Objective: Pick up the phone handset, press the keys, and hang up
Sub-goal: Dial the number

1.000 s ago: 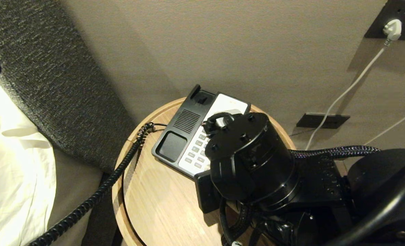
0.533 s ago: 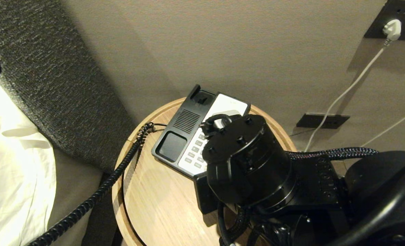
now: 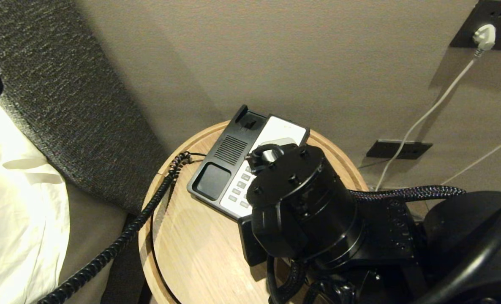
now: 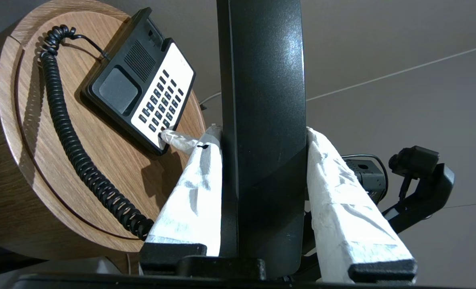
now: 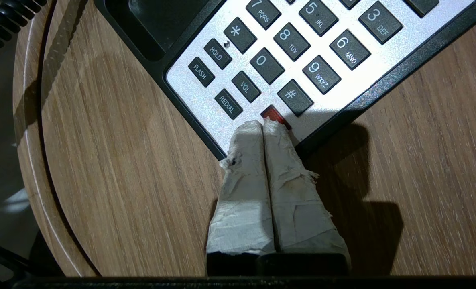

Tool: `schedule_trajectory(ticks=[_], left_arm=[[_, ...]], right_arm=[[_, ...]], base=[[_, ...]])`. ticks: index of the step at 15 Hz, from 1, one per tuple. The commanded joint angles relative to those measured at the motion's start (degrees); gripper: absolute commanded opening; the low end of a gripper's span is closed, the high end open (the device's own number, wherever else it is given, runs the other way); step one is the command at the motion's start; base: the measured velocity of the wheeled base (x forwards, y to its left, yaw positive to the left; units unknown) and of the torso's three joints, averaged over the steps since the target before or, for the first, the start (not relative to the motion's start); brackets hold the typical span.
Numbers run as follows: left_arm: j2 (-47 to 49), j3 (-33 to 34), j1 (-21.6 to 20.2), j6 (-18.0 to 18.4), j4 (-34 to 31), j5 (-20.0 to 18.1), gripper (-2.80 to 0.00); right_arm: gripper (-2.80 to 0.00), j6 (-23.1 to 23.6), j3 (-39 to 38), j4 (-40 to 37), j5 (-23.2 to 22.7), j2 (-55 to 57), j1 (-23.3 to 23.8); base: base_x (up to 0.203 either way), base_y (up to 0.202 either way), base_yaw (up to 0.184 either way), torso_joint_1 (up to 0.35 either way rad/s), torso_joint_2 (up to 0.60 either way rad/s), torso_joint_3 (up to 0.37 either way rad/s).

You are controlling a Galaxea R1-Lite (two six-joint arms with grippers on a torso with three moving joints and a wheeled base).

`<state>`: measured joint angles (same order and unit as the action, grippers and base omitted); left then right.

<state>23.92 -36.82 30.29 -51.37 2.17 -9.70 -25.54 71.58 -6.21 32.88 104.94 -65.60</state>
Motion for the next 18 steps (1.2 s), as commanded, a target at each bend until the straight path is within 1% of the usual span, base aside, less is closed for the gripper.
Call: schedule_trajectory(ticks=[1,9,18], left_arm=[[-0.01,0.08,-0.06,-0.31,0.12,-0.05,-2.8],[-0.28,0.26,0.03,-0.84,0.12,-0.05,-2.8],[-0.36,0.87,-0.06,-0.84,0.12,-0.05,-2.8]], right_arm=[[-2.8,-0.29,1.04,-0.03,0.0,-0.19,0.03],[-2.8,-0.3,3.72,1.91,-0.04,-0.64,0.0],[-2.8,-0.39,1.73,0.76,0.17,-2.89,0.03]], base=[[0.0,0.0,0.0,0.0,0.0,0.0],[0.0,0.0,0.0,0.0,0.0,0.0],[0.0,0.0,0.0,0.0,0.0,0.0]])
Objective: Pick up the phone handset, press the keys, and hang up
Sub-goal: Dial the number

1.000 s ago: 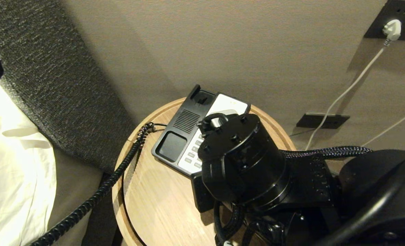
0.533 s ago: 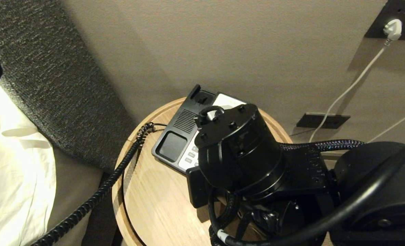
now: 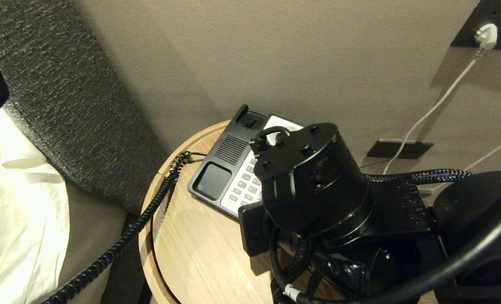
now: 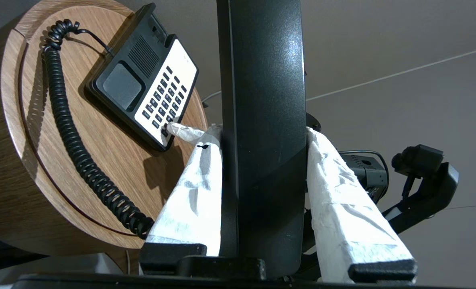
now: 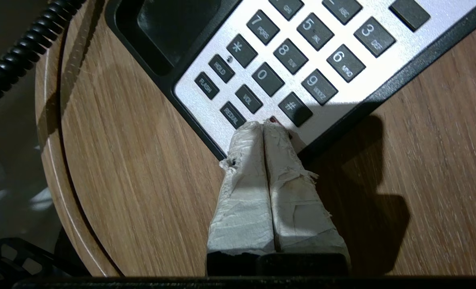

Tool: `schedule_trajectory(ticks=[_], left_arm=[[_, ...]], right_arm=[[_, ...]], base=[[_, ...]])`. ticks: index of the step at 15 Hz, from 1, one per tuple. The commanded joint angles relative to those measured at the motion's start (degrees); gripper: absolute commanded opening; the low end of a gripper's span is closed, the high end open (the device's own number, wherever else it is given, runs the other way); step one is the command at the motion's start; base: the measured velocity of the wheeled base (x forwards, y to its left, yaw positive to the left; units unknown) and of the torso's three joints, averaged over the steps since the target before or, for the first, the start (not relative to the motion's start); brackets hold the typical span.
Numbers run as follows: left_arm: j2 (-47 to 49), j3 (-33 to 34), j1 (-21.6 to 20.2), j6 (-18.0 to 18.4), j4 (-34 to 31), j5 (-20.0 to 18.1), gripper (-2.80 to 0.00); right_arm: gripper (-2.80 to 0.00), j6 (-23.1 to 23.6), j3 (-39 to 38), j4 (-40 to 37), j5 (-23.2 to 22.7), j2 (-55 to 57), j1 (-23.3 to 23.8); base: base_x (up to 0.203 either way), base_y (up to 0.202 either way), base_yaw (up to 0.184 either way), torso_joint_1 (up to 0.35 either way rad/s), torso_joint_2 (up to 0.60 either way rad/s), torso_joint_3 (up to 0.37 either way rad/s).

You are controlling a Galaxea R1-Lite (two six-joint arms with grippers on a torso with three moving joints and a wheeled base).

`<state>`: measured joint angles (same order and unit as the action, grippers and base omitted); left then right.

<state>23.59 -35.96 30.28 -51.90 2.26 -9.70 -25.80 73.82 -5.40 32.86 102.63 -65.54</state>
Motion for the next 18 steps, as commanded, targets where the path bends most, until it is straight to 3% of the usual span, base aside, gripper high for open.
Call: schedule_trajectory(ticks=[1,18], left_arm=[[-0.03,0.1,0.03,-0.31,0.03,-0.05,-2.8],[-0.12,0.01,0.04,-0.39,0.03,-0.05,-2.8]], right_arm=[[-2.8,-0.13,-0.95,0.01,0.18,-0.59,-0.12],[-2.8,-0.04,-2.89,0.65,0.18,0.29,-0.48]], base=[[0.0,0.0,0.0,0.0,0.0,0.0],[0.0,0.0,0.0,0.0,0.0,0.0]])
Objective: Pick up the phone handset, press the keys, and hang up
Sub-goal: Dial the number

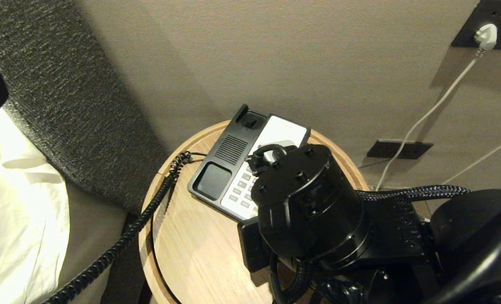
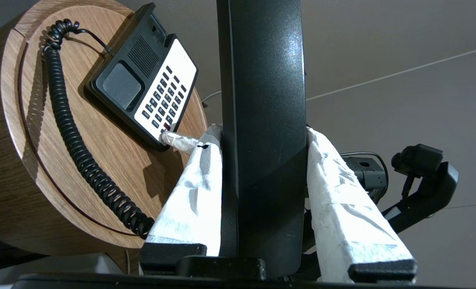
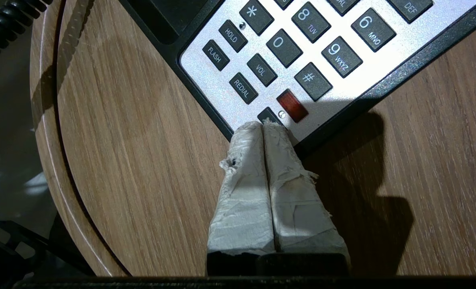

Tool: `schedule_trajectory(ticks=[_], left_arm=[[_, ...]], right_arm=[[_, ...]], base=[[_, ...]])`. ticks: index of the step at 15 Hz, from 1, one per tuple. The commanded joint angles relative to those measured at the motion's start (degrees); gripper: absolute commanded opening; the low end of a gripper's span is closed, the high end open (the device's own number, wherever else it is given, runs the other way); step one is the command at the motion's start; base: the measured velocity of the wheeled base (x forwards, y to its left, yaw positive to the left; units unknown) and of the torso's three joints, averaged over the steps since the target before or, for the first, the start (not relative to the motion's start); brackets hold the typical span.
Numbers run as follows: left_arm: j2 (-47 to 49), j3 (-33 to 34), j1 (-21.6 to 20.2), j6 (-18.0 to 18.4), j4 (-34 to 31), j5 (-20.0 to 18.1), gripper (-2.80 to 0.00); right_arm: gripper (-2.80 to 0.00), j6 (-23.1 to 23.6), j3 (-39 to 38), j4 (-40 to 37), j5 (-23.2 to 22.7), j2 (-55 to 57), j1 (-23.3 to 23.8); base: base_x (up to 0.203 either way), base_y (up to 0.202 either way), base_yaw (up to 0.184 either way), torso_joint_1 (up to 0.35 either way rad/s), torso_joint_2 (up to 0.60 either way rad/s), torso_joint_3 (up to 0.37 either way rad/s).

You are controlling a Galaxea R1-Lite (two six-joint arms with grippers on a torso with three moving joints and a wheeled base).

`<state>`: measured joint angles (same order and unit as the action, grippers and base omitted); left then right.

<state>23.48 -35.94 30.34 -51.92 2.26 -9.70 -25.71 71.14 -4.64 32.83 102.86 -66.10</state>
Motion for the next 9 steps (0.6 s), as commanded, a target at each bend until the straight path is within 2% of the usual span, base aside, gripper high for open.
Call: schedule_trajectory(ticks=[1,9], left_arm=[[-0.18,-0.01,-0.02,-0.29,0.03,-0.05,-2.8],[-0.28,0.05,-0.02,-0.29,-0.23,-0.05,-2.8]], right_arm=[[-2.8,-0.13,-0.14,-0.11,0.22,0.06,0.07],[-2.8,-0.22,1.16,-0.28,0.22,-1.17,0.0]], base=[[0.0,0.0,0.0,0.0,0.0,0.0],[0.0,0.0,0.0,0.0,0.0,0.0]])
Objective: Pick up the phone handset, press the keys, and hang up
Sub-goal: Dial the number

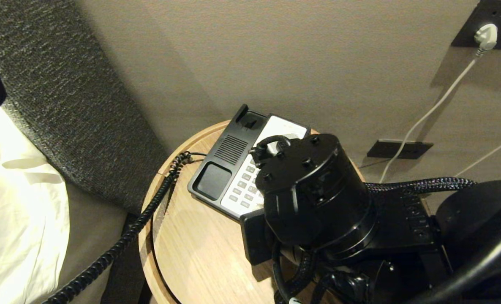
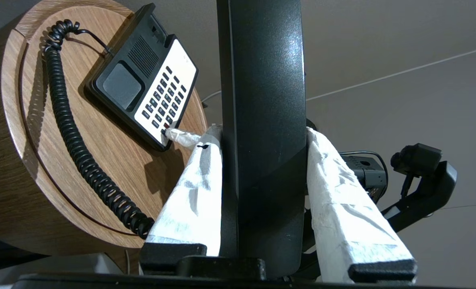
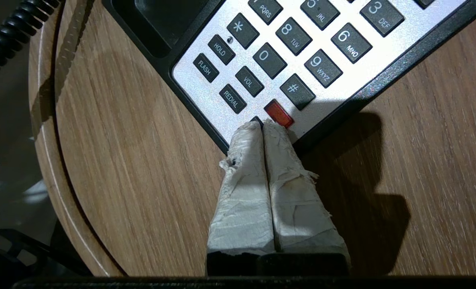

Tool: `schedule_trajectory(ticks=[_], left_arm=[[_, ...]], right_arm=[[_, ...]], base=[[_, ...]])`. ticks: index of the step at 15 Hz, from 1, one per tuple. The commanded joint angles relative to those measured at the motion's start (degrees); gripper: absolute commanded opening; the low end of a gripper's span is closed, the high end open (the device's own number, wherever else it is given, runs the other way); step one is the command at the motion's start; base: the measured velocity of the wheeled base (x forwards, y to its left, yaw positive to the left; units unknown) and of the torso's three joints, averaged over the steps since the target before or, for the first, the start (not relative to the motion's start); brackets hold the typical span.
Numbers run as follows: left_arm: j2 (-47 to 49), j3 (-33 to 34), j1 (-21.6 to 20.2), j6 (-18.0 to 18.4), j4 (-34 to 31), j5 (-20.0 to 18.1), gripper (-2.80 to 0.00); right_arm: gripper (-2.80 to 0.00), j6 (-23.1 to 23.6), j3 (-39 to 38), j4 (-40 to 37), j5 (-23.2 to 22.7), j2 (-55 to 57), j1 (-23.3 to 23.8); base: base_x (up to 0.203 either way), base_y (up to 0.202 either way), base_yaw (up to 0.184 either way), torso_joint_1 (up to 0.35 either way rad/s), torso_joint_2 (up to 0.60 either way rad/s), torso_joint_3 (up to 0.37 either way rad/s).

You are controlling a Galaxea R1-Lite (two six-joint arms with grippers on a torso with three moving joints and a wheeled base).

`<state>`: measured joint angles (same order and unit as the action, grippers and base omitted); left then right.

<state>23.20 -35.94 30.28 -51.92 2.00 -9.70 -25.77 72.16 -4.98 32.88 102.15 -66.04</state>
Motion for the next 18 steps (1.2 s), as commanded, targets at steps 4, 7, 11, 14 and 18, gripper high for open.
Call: schedule_trajectory(ticks=[4,7,11,14,18], left_arm=[[0.09,-0.01,0.04,-0.29,0.11,-0.05,-2.8],[0.0,-0.01,0.04,-0.37,0.11,-0.05,-2.8],[0.0,-0.1,0.04,-0.31,0.11,-0.05,-2.8],[0.0,-0.1,0.04,-0.29,0.11,-0.05,-2.8],[-0.08,-0.1,0.04,-0.38,0.11,-0.07,-2.8]], right_arm=[[-2.8,-0.16,-0.09,0.05,0.17,-0.2,0.01],[-2.8,-0.16,-0.61,0.05,0.17,0.11,0.03],[-2.8,-0.16,-0.7,0.05,0.17,0.42,0.03],[-2.8,-0.16,-1.13,0.05,0.17,0.5,0.03],[-2.8,-0.16,-0.14,0.05,0.17,0.2,0.03]], base=[[0.0,0.0,0.0,0.0,0.0,0.0],[0.0,0.0,0.0,0.0,0.0,0.0],[0.0,0.0,0.0,0.0,0.0,0.0],[0.0,0.0,0.0,0.0,0.0,0.0],[0.0,0.0,0.0,0.0,0.0,0.0]])
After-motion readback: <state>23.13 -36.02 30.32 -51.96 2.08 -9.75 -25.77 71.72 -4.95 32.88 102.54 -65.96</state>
